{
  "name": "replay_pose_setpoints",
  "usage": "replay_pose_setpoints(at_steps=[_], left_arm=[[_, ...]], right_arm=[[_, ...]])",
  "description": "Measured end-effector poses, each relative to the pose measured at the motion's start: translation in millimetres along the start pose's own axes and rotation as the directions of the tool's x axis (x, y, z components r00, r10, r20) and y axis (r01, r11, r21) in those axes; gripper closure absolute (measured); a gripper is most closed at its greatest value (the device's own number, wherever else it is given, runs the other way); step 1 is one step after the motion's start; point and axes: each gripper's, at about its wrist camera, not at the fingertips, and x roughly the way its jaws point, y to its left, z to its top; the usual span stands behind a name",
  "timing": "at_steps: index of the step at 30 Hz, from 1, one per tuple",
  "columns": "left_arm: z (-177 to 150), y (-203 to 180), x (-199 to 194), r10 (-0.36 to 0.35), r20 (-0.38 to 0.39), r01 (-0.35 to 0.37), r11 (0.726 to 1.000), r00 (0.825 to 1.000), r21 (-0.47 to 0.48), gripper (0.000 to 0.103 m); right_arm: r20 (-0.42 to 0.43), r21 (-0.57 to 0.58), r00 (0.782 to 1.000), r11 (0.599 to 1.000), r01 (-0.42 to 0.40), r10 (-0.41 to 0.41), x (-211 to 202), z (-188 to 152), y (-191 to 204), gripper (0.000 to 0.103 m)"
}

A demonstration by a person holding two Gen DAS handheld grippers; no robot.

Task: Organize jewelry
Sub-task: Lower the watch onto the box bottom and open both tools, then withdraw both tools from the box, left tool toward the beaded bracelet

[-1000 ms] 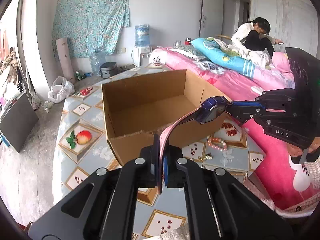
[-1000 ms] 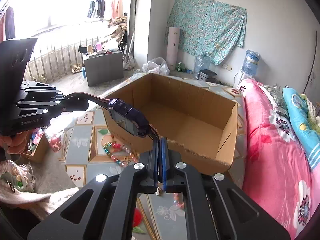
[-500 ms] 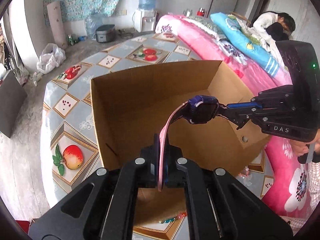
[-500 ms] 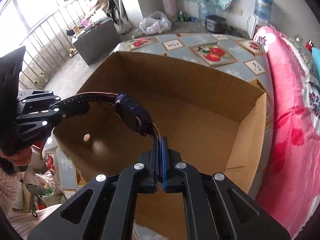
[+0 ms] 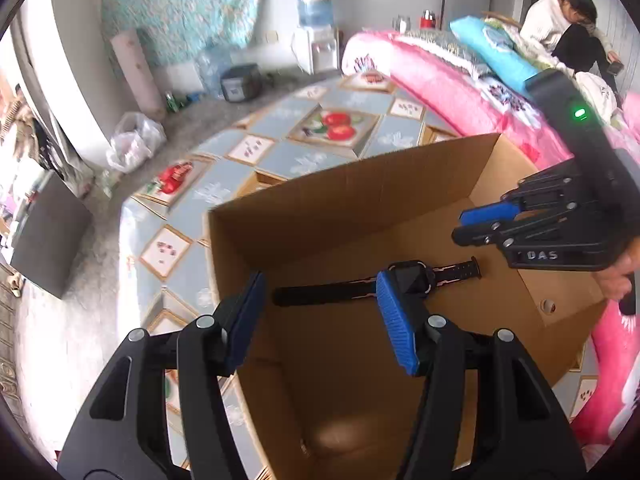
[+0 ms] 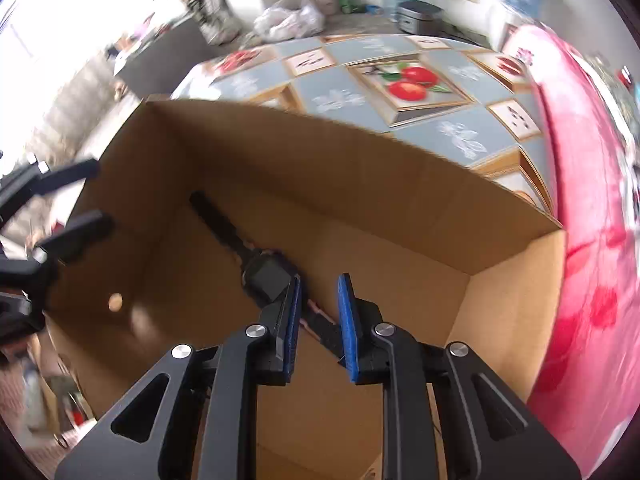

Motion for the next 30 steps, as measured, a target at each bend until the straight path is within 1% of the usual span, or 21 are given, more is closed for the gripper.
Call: replay_pose_setpoints(at_steps=[1,2,3,6,8,10,12,14,16,19,20,24,27,29,30], left_arm=[[-6,1,-9,0.021,0.028,-0.021,1.000,0.999,0.000,0.042],[-13,3,-18,0.040,0.055,-0.039,0.999,0.998,-0.009,0.041],[-22,7,-28,0.059,0.084,-0.057,0.998,0.995,-0.029,0.038],[-49,16,-45,0.116,0.124,-0.105,0.990,0.986,-0.092,0.034],[-65,20,-52,0.143,0.130,-0.125,0.983,0.981,-0.136,0.033],[-78,22,-55,0.150,0.137,-0.128,0.979,0.979,-0.160,0.031],[-88,23,-56,0.141,0.144,-0.113,0.977,0.980,-0.183,0.031],[-95,22,-56,0.130,0.153,-0.100,0.976,0.980,-0.192,0.031],[-97,21,-52,0.112,0.159,-0.081,0.978,0.981,-0.190,0.031],[-99,18,-48,0.094,0.170,-0.062,0.981,0.981,-0.184,0.031],[-101,16,-49,0.094,0.172,-0.062,0.981,0.981,-0.184,0.031],[-98,14,-42,0.076,0.178,-0.042,0.981,0.981,-0.189,0.031],[-98,13,-39,0.068,0.185,-0.033,0.982,0.980,-0.185,0.031],[-97,14,-37,0.062,0.185,-0.027,0.983,0.981,-0.184,0.031],[-98,14,-36,0.064,0.184,-0.029,0.982,0.981,-0.187,0.031]], right_arm=[[-0.011,-0.041,1.000,0.999,0.012,-0.012,3,2,7,0.077],[-0.019,-0.079,0.999,0.996,0.030,-0.031,6,3,14,0.074],[-0.034,-0.110,0.998,0.993,0.040,-0.044,10,4,21,0.068],[-0.109,-0.186,0.991,0.981,0.056,-0.077,30,10,40,0.064],[-0.139,-0.220,0.985,0.973,0.072,-0.105,42,15,49,0.061],[-0.169,-0.265,0.976,0.960,0.091,-0.139,54,17,58,0.060],[-0.183,-0.306,0.962,0.942,0.141,-0.203,64,17,62,0.060],[-0.186,-0.334,0.956,0.930,0.154,-0.226,68,17,64,0.060],[-0.172,-0.350,0.951,0.918,0.184,-0.257,69,18,63,0.060],[-0.143,-0.339,0.947,0.913,0.227,-0.288,67,23,55,0.060],[-0.137,-0.324,0.948,0.918,0.230,-0.286,66,25,51,0.060],[-0.131,-0.240,0.963,0.950,0.201,-0.237,63,33,38,0.060],[-0.132,-0.218,0.965,0.956,0.196,-0.228,65,37,36,0.060],[-0.148,-0.187,0.962,0.962,0.200,-0.229,71,40,32,0.060],[-0.142,-0.169,0.965,0.966,0.196,-0.220,70,39,27,0.060]])
